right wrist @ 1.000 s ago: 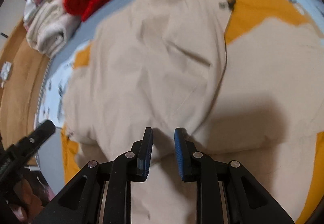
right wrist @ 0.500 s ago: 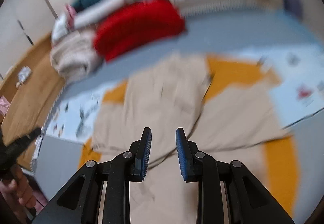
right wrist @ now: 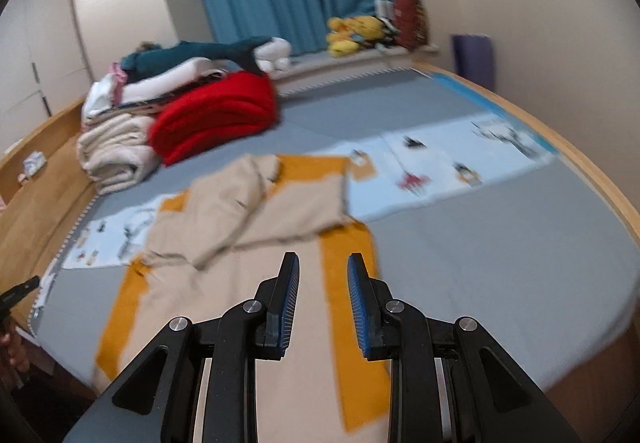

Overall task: Fold large clothes
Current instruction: 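Lift both tools and move them to the jacket hem, then grasp the hem corner with the left tool while the right tool grasps the other hem corner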

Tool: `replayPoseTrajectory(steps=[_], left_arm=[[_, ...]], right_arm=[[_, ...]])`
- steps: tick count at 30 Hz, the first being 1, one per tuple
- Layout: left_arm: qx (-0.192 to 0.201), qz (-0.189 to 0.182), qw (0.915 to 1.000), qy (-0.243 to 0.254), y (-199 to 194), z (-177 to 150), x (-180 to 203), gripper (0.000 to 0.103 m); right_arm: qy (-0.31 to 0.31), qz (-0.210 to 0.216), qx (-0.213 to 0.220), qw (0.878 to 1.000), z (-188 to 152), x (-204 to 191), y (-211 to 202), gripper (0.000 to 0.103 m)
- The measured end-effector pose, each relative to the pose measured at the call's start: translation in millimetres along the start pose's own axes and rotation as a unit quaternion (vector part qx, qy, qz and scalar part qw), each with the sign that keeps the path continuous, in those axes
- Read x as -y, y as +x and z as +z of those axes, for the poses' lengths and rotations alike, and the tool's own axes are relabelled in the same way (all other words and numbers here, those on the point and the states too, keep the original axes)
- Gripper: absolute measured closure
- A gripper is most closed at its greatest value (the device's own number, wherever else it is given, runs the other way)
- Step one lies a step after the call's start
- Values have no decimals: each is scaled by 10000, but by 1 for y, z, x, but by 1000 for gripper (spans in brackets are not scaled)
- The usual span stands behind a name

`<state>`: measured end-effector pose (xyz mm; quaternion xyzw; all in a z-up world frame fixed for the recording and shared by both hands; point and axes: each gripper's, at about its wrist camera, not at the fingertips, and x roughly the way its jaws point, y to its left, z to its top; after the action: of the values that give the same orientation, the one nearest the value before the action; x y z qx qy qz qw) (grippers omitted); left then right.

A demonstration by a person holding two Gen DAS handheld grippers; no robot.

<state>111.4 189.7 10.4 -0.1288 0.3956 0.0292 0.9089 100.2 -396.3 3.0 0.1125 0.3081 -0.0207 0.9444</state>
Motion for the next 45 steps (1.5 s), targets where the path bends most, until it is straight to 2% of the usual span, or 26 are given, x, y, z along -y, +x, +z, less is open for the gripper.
replayPoseTrajectory(steps=[2, 4, 7, 13, 16, 18, 21, 23, 25, 26, 28, 30, 32, 39, 45], left_arm=[[-269, -271, 9990, -216, 11, -6, -6, 92], [-406, -112, 9991, -59, 18, -10, -5, 92], [-601, -163, 9980, 55, 26, -15, -4, 92], [-889, -132, 9960, 17, 34, -29, -5, 92], [-1120, -344, 9930, -155, 31, -24, -10, 92], [-1289, -389, 9909, -74, 30, -19, -12, 92], [-1485, -233, 9885, 190, 32, -19, -16, 92], [-1589, -307, 9868, -77, 38, -25, -27, 92], [-1653, -438, 9829, -684, 49, -37, -44, 92], [-1768, -462, 9780, -1006, 59, -47, -51, 92], [-2040, -315, 9714, -1176, 72, -60, -55, 92], [-2423, 14, 9643, -1064, 87, -73, -53, 92], [-2642, 124, 9591, -1012, 95, -79, -52, 91], [-2558, 245, 9578, -1287, 97, -75, -63, 71], [-2734, 504, 9522, -1262, 109, -76, -71, 66]], right_arm=[[370, 11, -326, 9988, -14, 16, 9, 76], [638, 133, -373, 9972, -19, 27, 10, 76], [538, -101, -468, 9974, -24, 31, 19, 76], [390, -128, -904, 9951, -37, 32, 37, 76], [438, -160, -1096, 9929, -44, 37, 44, 76], [532, -164, -1243, 9907, -50, 42, 47, 76], [697, -185, -1470, 9865, -54, 52, 55, 76], [837, -217, -1572, 9838, -56, 57, 60, 76], [928, -248, -1662, 9814, -58, 60, 65, 76], [932, -270, -1697, 9807, -58, 59, 66, 76], [917, -303, -1794, 9790, -61, 59, 70, 76], [940, -292, -1956, 9757, -66, 60, 77, 76], [932, -298, -2115, 9725, -71, 60, 84, 76], [727, -431, -2715, 9587, -91, 57, 112, 74], [605, -554, -3044, 9490, -102, 56, 129, 71]])
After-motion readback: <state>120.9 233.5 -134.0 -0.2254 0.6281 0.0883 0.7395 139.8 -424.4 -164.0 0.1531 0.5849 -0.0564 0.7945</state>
